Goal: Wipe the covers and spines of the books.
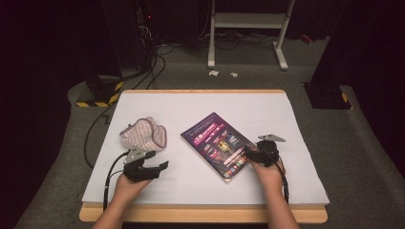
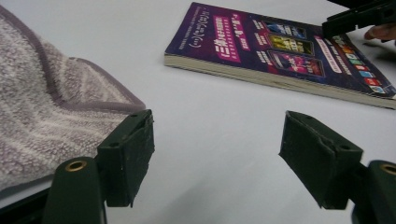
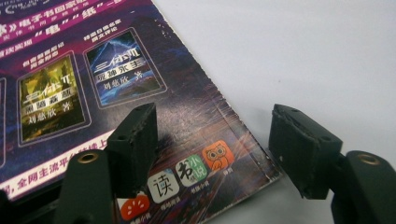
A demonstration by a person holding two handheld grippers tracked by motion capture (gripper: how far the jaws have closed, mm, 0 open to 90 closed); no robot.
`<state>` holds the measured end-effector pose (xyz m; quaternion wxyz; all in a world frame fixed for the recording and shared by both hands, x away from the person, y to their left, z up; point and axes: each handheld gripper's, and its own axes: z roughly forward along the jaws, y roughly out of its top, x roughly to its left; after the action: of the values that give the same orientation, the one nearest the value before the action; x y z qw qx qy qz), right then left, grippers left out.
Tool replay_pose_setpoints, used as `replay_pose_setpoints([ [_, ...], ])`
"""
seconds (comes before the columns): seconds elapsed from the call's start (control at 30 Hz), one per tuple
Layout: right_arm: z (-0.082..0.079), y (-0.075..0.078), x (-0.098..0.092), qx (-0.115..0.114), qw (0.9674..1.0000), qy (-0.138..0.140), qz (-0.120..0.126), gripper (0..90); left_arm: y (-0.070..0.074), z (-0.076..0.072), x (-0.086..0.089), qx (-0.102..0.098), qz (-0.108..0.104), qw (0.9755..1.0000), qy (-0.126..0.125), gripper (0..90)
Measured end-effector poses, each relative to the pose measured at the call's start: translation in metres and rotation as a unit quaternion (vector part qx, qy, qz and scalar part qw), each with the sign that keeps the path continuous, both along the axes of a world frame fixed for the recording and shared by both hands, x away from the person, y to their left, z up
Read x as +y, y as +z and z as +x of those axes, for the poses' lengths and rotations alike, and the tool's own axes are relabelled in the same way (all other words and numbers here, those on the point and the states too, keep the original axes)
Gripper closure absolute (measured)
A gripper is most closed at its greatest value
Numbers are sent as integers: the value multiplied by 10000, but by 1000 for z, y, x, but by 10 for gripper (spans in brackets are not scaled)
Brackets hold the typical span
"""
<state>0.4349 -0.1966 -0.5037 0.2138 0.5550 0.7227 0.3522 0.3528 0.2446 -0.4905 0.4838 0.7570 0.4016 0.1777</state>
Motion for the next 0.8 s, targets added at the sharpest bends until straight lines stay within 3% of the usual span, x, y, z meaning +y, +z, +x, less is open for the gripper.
replay_pose_setpoints([
  [0.3, -1, 1, 4, 68, 9999, 155, 36, 370, 0, 0, -3, 12, 7, 10000, -71, 260],
  [0.57, -22, 1, 20, 59, 9990, 441, -6, 389, 0, -1, -6, 7, 45, 9999, -106, 260],
  [0.8, -42, 1, 43, 143, 9960, 872, 112, 443, 0, -1, -12, 72, 175, 9998, -107, 263],
])
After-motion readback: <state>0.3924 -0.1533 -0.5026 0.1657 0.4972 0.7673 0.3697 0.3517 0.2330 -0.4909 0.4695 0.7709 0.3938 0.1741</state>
